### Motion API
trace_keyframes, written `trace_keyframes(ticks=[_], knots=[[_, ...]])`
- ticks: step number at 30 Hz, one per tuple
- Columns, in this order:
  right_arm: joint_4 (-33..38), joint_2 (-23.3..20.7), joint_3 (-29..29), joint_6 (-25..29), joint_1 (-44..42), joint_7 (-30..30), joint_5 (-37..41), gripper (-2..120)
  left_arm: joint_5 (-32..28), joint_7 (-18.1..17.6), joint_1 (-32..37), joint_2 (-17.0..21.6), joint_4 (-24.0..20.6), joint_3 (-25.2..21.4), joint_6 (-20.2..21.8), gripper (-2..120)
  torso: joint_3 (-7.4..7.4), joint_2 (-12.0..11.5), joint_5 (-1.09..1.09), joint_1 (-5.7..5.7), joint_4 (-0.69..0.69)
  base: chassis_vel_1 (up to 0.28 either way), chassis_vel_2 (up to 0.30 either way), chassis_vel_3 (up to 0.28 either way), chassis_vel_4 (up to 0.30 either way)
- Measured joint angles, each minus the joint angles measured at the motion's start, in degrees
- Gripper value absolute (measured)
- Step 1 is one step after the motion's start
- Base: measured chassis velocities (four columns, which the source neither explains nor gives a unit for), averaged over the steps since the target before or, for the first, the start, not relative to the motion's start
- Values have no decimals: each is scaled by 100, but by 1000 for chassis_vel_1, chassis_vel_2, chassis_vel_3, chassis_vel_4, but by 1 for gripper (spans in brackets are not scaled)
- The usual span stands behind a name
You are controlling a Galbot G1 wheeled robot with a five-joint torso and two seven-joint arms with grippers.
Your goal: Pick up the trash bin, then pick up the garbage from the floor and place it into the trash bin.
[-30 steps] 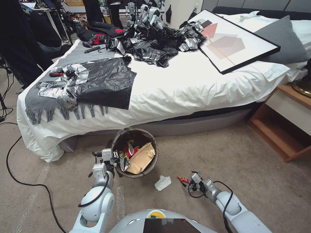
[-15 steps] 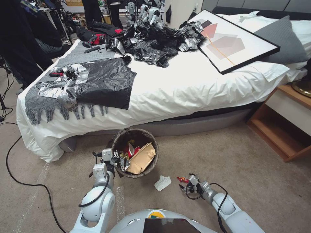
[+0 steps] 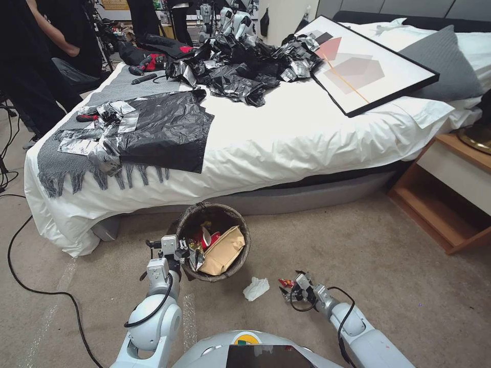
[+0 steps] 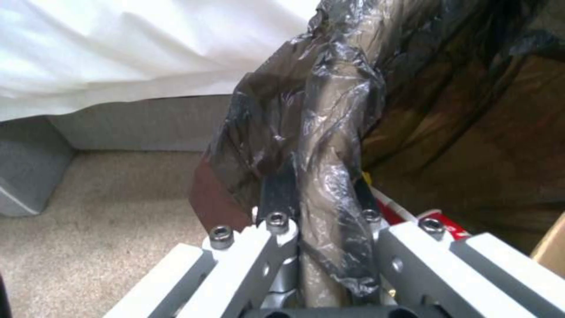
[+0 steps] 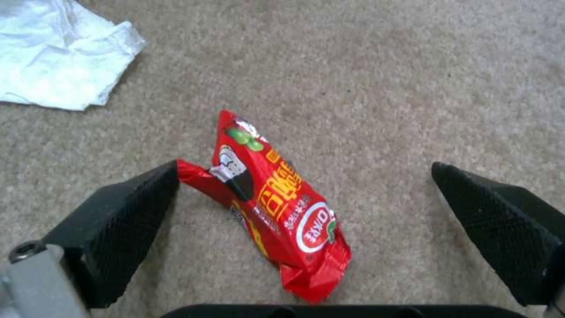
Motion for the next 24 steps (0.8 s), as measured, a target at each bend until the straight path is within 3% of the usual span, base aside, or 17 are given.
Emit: trace_keyframes(ticks=[17,24], knots=[[-42,61,2,67,-151,121,-37,100,-5,-32,-13,-2,-6,-9,9,3,0,0,6,0,5,0,0,0,0],[225,47,4,127,-347,190,-117,83,-12,-36,-14,-12,1,-10,9,3,1,-1,4,0,3,0,0,0,0]])
